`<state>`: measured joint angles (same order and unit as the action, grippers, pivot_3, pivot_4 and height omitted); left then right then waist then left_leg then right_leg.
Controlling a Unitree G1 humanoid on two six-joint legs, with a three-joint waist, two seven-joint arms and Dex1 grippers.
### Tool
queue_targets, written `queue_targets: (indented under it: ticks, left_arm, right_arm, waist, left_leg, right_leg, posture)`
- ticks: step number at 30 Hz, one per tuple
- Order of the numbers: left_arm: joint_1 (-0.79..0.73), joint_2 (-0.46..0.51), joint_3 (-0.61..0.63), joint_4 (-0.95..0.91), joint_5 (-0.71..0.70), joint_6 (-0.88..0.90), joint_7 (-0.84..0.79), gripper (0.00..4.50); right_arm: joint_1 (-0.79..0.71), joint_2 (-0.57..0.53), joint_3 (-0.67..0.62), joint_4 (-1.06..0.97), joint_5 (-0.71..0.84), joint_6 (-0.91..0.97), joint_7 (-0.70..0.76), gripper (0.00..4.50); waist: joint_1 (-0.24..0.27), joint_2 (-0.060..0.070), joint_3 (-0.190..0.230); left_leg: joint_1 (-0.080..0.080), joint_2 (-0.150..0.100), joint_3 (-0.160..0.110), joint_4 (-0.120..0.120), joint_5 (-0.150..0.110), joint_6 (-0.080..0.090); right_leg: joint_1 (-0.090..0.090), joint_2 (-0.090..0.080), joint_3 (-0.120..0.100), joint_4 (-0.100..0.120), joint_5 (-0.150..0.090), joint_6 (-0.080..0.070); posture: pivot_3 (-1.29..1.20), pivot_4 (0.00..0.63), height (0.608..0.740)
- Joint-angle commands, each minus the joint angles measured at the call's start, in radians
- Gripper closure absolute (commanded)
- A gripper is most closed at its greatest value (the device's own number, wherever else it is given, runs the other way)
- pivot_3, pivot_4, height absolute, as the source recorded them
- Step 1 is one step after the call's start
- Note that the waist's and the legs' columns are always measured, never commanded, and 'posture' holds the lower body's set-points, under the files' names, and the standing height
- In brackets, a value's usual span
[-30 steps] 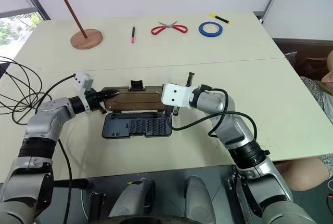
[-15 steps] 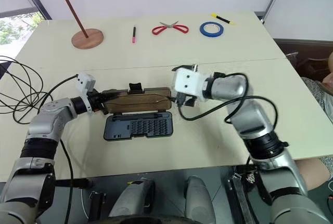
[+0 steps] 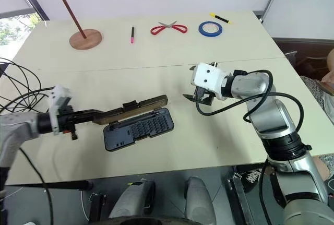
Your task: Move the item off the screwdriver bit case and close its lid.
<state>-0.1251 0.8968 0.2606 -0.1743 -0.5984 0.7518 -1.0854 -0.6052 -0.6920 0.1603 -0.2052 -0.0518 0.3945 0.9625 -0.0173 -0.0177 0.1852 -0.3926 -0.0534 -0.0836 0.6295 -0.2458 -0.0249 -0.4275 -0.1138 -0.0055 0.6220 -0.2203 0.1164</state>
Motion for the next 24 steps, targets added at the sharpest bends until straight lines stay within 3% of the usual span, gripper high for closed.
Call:
queue_targets:
  ticks: [1, 9, 19, 24]
  left_arm:
    - [0.021, 0.04, 0.085, -0.1, -0.086, 0.064, -0.01, 4.5]
    - [0.056, 0.085, 0.109, -0.184, -0.183, 0.128, -0.037, 4.5]
    - [0.175, 0.083, -0.05, -0.194, -0.087, 0.031, -0.061, 4.5]
    - [0.064, 0.059, -0.055, -0.108, -0.091, 0.022, -0.04, 4.5]
  right_arm:
    - [-0.008, 0.018, 0.004, 0.003, 0.005, -0.03, -0.028, 0.03]
    - [0.011, 0.018, 0.012, -0.006, 0.038, -0.007, -0.007, 0.03]
    - [0.019, -0.005, -0.001, -0.03, 0.039, 0.037, -0.025, 0.03]
    - [0.045, -0.038, -0.029, -0.093, 0.098, 0.101, 0.018, 0.03]
  waist:
    - [0.005, 0.0, 0.0]
    - [0.003, 0.0, 0.0]
    - [0.002, 0.001, 0.001]
    - [0.011, 0.001, 0.001]
  left_leg:
    - [0.0, 0.0, 0.0, 0.0, 0.0, 0.0]
    - [0.0, -0.001, 0.0, 0.0, 0.0, 0.0]
    - [0.0, 0.0, 0.001, -0.001, 0.0, 0.0]
    - [-0.001, -0.001, 0.001, 0.0, 0.0, 0.0]
  right_leg:
    - [0.0, 0.0, 0.0, 0.0, 0.0, 0.0]
    - [0.002, -0.001, 0.0, -0.003, 0.0, 0.0]
    - [0.001, 0.0, 0.0, -0.003, -0.001, -0.003]
    - [0.002, -0.001, 0.0, -0.003, -0.002, -0.004]
  posture:
    - [0.0, 0.15, 0.74]
    - [0.0, 0.15, 0.74]
    - [0.0, 0.15, 0.74]
    - [0.0, 0.15, 0.74]
